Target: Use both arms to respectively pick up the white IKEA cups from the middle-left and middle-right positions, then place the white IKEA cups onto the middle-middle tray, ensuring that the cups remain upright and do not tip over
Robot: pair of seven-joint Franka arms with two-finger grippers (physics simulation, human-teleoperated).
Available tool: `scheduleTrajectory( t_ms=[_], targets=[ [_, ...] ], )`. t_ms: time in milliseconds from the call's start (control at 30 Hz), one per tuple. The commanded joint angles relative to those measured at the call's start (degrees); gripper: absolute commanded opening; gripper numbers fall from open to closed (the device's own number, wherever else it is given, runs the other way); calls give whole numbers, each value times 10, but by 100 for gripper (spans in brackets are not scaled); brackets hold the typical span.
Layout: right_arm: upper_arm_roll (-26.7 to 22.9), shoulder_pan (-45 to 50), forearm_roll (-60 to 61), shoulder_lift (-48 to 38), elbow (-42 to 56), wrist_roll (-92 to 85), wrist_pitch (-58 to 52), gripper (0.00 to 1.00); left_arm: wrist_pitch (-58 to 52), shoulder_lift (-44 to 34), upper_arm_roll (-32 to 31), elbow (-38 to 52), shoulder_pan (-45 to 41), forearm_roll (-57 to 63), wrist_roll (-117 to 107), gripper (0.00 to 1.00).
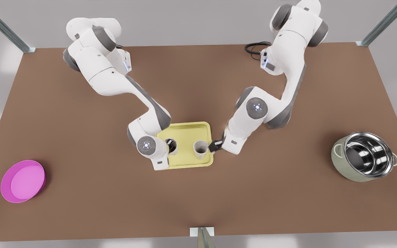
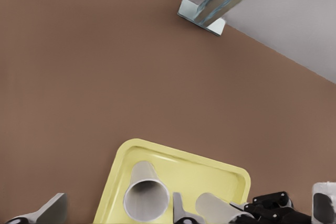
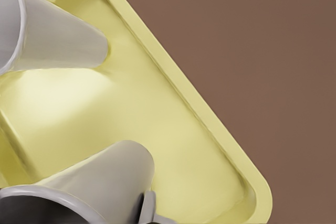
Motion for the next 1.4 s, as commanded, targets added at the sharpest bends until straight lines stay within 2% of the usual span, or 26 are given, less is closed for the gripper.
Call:
scheduleTrajectory(
  t_ms=[0, 33, 100, 133, 167, 200, 300, 333, 467, 567, 767, 867, 933, 967, 1033, 1067, 1100, 1133, 1167, 1200, 1233, 1267, 1333, 1367],
  targets=[
    [0, 2, -5, 6, 1, 33, 2, 21, -427, -9, 1, 72, 66, 70, 257, 100],
    [-1, 4, -7, 10, 1, 33, 2, 21, -463, -9, 1, 91, 72, 143, 315, 100],
    [-2, 4, -8, 15, 1, 41, 2, 21, -463, -8, 0, 95, 76, 130, 299, 100],
    [-3, 4, -8, 18, -1, 43, 1, 21, -412, -51, 6, 52, 78, 111, 286, 100],
    [-2, 4, -8, 25, -1, 46, 2, 21, -217, -187, 46, -193, 89, 46, 295, 100],
    [-2, 6, -8, 29, 0, 46, 2, 21, -230, -201, 49, -198, 90, 44, 297, 100],
    [-3, 7, -9, 34, 0, 46, 11, 23, -209, -167, 54, -177, 78, 38, 291, 100],
    [-3, 6, -10, 34, -4, 55, 29, 100, -208, -165, 54, -177, 78, 38, 293, 100],
    [-3, 13, -16, 33, -4, 56, 34, 100, -223, -168, 55, -176, 87, -16, 294, 100],
    [-3, 13, -14, 30, -3, 65, 32, 100, -226, -168, 53, -176, 88, -14, 295, 100],
    [3, 7, -1, -11, -1, 65, -40, 100, -226, -169, 55, -175, 92, -15, 296, 100],
    [3, -10, 5, -43, 12, 62, -103, 100, -226, -169, 54, -166, 103, -15, 296, 100],
    [-2, -24, 8, -55, 64, 67, -196, 100, -227, -169, 53, -166, 103, -15, 296, 100],
    [-4, -68, 4, -61, 85, 73, -247, 100, -230, -169, 53, -166, 103, -14, 296, 100],
    [-41, -102, -125, -62, 98, 87, -245, 100, -244, -168, 53, -155, 102, -15, 296, 100],
    [-84, -101, -129, -62, 100, 131, -244, 100, -245, -168, 53, -155, 102, -15, 296, 100],
    [-87, -101, -130, -62, 111, 189, -247, 100, -245, -169, 52, -155, 102, -15, 296, 100],
    [-84, -104, -120, -104, 116, 289, -276, 100, -254, -169, 53, -155, 103, -16, 297, 100],
    [-81, -104, -119, -140, 115, 301, -306, 100, -253, -167, 53, -155, 103, -15, 297, 100],
    [-89, -108, -68, -201, 119, 301, -362, 100, -253, -166, 53, -155, 102, -15, 296, 100],
    [-135, -96, -5, -270, 92, 302, -377, 100, -254, -168, 53, -155, 102, -17, 296, 100],
    [-145, -95, 7, -340, 54, 301, -377, 100, -259, -169, 53, -155, 103, -15, 297, 100],
    [-145, -102, 9, -410, -25, 304, -369, 100, -259, -169, 53, -155, 103, -15, 296, 100],
    [-145, -102, 8, -417, -35, 304, -367, 100, -259, -170, 52, -155, 102, -15, 296, 100]
  ],
)
